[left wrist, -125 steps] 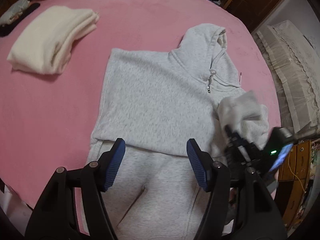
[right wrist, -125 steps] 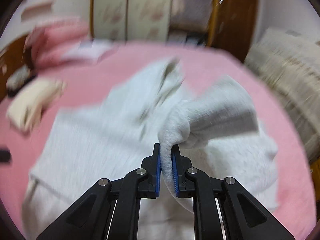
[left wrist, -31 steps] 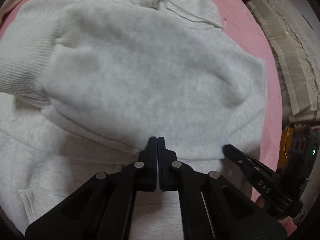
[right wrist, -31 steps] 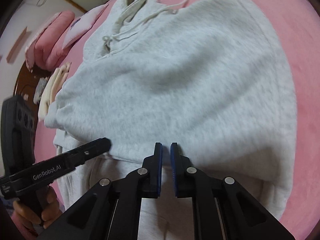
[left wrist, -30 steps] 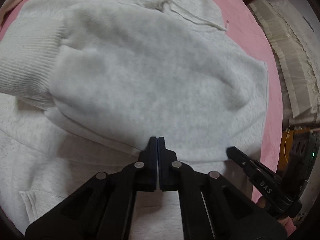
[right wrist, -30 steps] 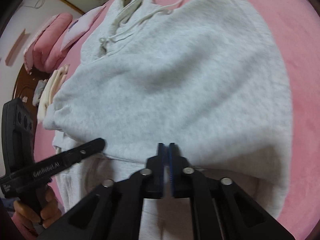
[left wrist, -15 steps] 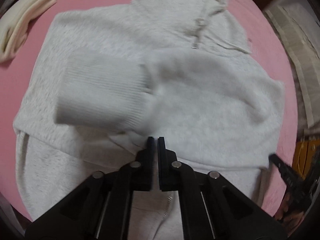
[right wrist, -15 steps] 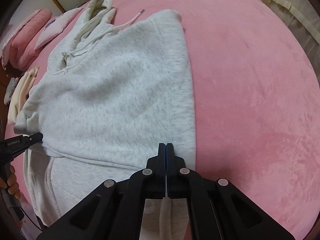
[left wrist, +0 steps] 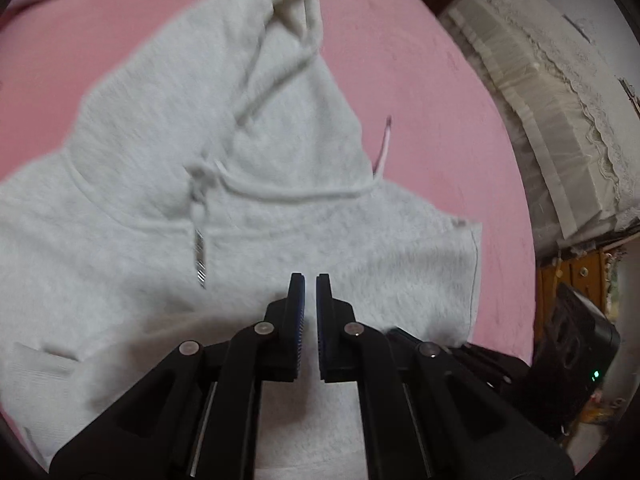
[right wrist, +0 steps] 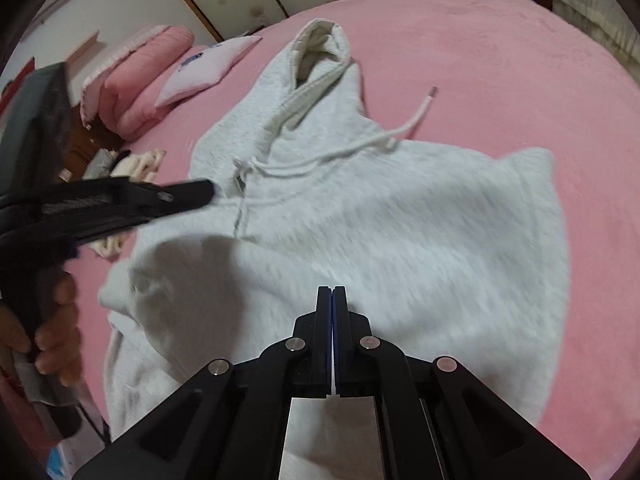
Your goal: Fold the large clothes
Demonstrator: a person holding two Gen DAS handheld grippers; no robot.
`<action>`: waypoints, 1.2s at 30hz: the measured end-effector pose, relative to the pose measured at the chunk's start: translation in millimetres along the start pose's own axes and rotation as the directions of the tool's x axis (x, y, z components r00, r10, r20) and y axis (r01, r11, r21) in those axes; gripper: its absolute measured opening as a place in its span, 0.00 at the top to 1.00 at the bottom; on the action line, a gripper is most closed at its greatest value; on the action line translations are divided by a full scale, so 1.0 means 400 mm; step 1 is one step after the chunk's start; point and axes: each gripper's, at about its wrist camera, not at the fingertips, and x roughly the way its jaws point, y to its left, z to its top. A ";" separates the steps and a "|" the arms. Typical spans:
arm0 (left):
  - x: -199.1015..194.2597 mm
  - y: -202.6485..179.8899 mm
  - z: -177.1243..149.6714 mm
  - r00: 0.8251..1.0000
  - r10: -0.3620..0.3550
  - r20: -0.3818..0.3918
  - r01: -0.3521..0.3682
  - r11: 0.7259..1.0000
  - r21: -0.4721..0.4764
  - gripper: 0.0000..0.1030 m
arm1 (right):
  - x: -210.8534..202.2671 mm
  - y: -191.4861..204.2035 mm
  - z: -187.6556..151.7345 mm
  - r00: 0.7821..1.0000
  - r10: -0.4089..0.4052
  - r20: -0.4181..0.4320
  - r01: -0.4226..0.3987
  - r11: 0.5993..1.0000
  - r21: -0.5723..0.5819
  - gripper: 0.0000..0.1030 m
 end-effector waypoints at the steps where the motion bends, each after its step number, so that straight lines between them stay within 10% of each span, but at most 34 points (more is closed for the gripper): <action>1: 0.024 0.008 -0.017 0.999 0.003 -0.041 -0.003 1.000 -0.002 0.98 | 0.026 0.001 0.006 0.999 0.003 -0.039 -0.003 1.000 0.001 1.00; 4: 0.054 0.045 -0.095 0.990 0.109 -0.091 -0.108 0.994 0.012 0.98 | 0.113 0.014 0.013 0.988 -0.075 -0.137 0.068 0.996 -0.053 1.00; 10: -0.011 0.163 -0.175 0.996 0.084 -0.035 -0.087 0.991 -0.098 0.98 | 0.079 -0.075 0.008 0.977 -0.189 -0.098 0.195 0.979 0.055 1.00; 15: -0.080 0.194 -0.187 0.967 0.253 -0.039 -0.254 0.967 -0.017 0.98 | 0.060 -0.113 0.017 0.962 -0.256 -0.095 0.261 0.964 0.052 1.00; 22: -0.208 0.349 -0.126 0.999 0.025 -0.025 -0.030 0.976 -0.216 0.91 | 0.047 -0.048 0.019 0.968 -0.227 -0.108 0.225 0.974 -0.032 1.00; 26: -0.239 0.407 -0.090 0.999 0.039 -0.027 -0.045 0.953 -0.299 0.37 | 0.042 -0.018 0.034 0.975 -0.194 -0.112 0.191 0.981 -0.038 1.00; 32: -0.311 0.493 -0.101 1.000 0.008 -0.007 -0.010 0.932 -0.363 0.27 | 0.060 0.011 0.046 0.978 -0.174 -0.115 0.172 0.985 -0.024 1.00; 36: -0.239 0.558 -0.122 0.978 -0.182 -0.106 0.111 0.871 -0.479 0.28 | 0.063 0.022 0.046 0.977 -0.179 -0.117 0.176 0.984 -0.031 1.00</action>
